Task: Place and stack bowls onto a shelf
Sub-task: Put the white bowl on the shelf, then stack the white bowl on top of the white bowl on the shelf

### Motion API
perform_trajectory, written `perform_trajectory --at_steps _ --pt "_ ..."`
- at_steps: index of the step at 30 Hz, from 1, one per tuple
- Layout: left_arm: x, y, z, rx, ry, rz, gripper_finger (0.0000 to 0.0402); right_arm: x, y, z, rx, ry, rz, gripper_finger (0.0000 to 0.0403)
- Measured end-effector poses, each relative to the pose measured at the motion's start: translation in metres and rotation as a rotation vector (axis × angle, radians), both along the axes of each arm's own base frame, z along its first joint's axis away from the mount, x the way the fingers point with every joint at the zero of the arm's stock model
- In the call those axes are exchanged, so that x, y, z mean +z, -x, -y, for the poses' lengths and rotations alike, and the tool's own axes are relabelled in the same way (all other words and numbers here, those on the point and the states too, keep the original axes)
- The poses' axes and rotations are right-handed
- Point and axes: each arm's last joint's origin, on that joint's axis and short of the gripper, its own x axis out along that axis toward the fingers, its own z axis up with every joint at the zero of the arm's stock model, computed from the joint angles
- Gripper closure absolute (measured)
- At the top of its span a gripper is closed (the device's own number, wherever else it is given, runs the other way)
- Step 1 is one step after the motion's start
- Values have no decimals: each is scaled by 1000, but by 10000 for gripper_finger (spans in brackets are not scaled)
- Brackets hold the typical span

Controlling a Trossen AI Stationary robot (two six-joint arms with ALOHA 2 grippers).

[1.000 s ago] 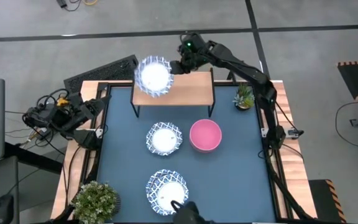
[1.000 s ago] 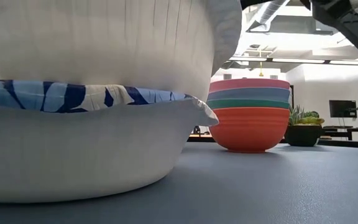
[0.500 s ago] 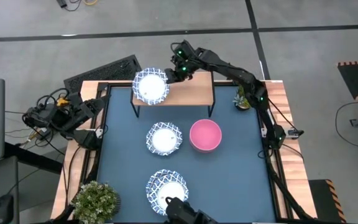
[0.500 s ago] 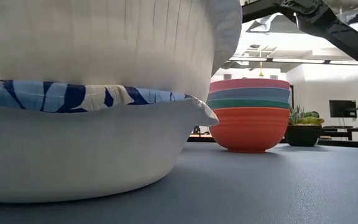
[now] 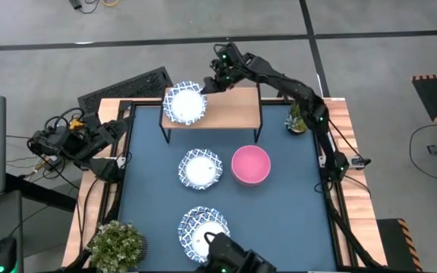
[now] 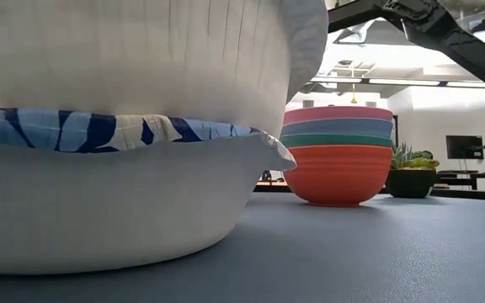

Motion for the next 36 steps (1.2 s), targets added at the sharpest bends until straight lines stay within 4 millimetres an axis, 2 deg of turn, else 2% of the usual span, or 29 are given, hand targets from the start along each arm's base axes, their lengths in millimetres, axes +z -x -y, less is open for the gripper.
perform_trajectory --at_steps 4,11,14,17,19,25,28,32,36 --pt "0 0 1 -19 -15 -3 267 14 12 7 5 -44 55 222" --pt "0 0 1 -20 -25 -10 266 57 41 3 -22 55 109 229" --pt "0 -1 1 -34 -31 -8 266 82 49 -23 48 139 123 233" --pt "-1 -2 2 -52 -43 -22 266 109 55 -71 171 243 115 234" --pt "-2 -2 2 -52 -43 -28 266 114 55 -105 255 317 58 234" --pt "-2 -2 2 -51 -43 -28 266 98 36 -204 604 643 -165 234" --pt "-2 -2 2 -47 -54 -39 266 80 26 -240 776 714 -249 234" --pt "-4 -2 1 -25 -66 -74 266 38 -4 -272 978 753 -317 234" --pt "-6 -3 1 -3 -66 -103 266 -8 -30 -292 1138 801 -390 234"
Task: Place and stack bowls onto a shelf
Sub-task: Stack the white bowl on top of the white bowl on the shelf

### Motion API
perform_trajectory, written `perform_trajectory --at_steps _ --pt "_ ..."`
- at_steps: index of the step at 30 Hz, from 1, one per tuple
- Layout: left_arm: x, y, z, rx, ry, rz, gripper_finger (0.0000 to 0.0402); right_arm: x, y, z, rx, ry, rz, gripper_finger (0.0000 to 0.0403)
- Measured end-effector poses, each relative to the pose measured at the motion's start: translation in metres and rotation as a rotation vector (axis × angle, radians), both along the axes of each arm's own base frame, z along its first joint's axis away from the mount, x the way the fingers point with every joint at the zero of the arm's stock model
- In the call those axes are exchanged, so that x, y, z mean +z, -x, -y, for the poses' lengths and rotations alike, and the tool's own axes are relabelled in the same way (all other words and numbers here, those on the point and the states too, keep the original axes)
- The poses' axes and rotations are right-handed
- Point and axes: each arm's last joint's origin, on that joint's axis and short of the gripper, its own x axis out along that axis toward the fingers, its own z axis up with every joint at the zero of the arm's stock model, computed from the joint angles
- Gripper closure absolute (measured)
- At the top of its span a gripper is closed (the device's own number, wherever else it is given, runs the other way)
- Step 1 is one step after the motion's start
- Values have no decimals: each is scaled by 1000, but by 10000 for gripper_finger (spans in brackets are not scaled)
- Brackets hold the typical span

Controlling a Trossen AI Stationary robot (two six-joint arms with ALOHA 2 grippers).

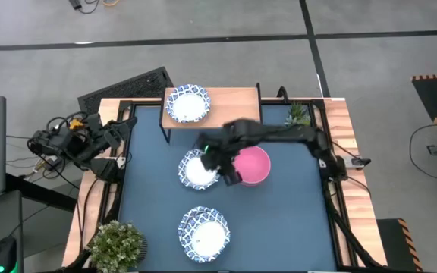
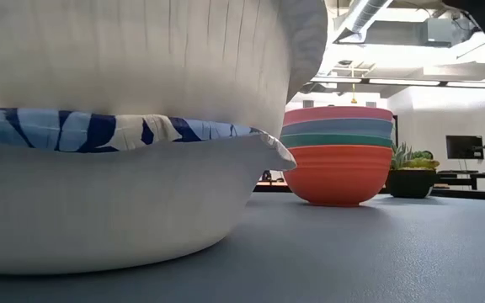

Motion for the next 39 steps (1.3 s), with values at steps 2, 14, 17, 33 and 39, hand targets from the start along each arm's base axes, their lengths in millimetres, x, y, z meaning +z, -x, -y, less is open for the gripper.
perform_trajectory --at_steps 2,14,17,33,39 --pt "-1 0 0 -3 -5 -10 266 -23 -12 -5 34 45 -39 234" --pt "-11 -3 1 -22 -3 -93 266 -113 -48 -13 33 54 -164 234" --pt "-12 -3 1 -23 1 -99 266 -114 -50 -13 26 52 -149 234" --pt "-16 -4 2 -61 9 -118 266 -121 -56 -24 33 69 -110 280" --pt "-16 -5 3 -80 6 -119 266 -136 -55 -24 -9 57 -136 304"
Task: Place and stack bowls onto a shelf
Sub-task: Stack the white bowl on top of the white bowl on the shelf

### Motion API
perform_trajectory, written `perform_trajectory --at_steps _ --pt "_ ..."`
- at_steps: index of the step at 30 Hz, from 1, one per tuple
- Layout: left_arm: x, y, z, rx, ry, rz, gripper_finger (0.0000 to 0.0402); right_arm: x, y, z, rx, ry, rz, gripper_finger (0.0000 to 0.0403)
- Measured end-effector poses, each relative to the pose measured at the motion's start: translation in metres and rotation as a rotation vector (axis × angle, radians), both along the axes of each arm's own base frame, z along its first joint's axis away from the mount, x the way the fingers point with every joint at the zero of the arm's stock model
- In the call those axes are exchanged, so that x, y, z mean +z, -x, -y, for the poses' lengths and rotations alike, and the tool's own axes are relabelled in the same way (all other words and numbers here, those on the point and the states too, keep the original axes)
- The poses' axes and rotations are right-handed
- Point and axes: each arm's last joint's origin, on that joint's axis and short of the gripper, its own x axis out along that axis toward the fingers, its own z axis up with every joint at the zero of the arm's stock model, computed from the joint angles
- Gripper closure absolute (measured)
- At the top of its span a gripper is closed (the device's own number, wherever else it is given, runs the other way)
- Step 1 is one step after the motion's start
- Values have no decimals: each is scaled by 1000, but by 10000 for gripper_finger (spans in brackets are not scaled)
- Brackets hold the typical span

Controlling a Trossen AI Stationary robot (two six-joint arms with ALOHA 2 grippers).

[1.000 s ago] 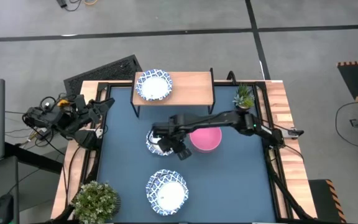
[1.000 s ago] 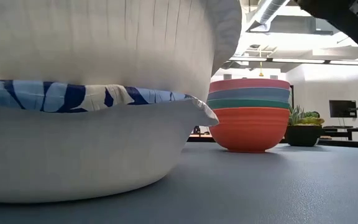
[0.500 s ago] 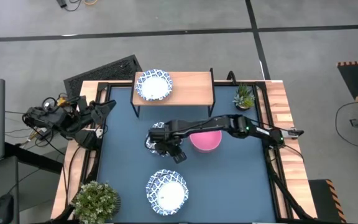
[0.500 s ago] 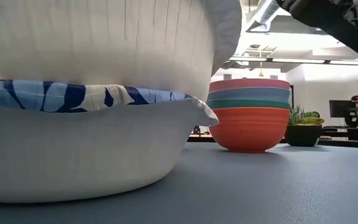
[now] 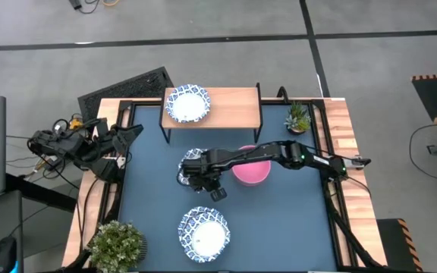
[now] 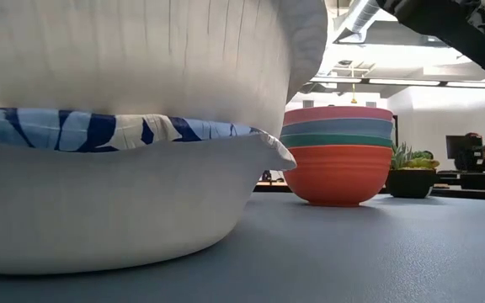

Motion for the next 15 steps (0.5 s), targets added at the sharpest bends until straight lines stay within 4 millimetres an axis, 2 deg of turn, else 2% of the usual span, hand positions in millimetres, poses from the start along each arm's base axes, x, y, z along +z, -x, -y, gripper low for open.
perform_trajectory --at_steps 4,7,9,15 --pt "0 0 0 0 4 3 266 -5 2 -2 -27 44 -21 315" --pt "0 0 0 0 9 7 266 1 3 -5 -33 111 -3 361" --pt "0 0 0 -1 15 13 266 10 5 -4 -37 121 5 382" --pt "1 0 0 -1 25 23 266 55 14 3 -67 48 48 382"
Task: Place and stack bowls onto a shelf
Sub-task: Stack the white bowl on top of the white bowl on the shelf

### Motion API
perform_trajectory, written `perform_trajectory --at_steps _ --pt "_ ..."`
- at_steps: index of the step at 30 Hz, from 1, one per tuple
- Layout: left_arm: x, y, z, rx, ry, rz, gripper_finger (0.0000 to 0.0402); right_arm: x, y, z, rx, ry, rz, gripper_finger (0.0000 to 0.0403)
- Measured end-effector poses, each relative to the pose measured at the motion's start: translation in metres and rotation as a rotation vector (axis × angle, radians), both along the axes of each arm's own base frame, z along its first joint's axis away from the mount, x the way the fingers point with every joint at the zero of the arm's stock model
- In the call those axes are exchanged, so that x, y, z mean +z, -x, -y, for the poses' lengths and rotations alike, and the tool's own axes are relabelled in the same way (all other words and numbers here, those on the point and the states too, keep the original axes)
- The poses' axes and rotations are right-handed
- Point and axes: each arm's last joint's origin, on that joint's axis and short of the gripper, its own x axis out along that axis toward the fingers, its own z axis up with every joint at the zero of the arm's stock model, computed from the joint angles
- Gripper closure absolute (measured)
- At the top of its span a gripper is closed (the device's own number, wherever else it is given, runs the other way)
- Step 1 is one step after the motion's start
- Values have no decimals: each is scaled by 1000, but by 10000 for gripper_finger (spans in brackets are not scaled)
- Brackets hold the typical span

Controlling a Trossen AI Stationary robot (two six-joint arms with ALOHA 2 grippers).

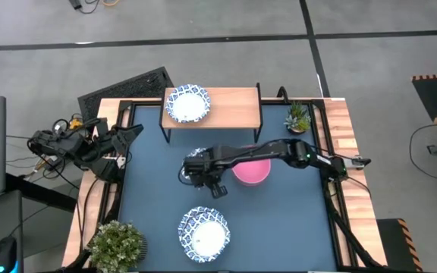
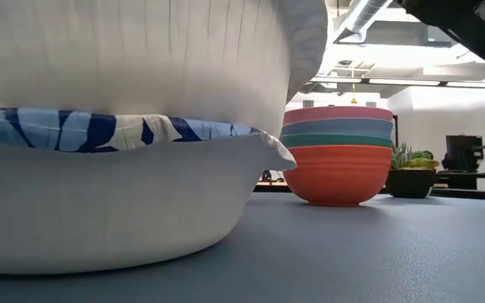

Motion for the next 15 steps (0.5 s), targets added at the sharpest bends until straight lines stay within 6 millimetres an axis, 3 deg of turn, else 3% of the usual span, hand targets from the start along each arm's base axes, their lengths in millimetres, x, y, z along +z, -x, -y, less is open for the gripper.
perform_trajectory --at_steps 9,12,15 --pt "0 0 0 0 0 0 266 109 40 47 -4 -392 192 382" --pt "0 0 0 0 0 -1 266 146 58 52 20 -408 331 382" --pt "0 0 0 1 0 -2 266 172 74 59 63 -311 439 382"
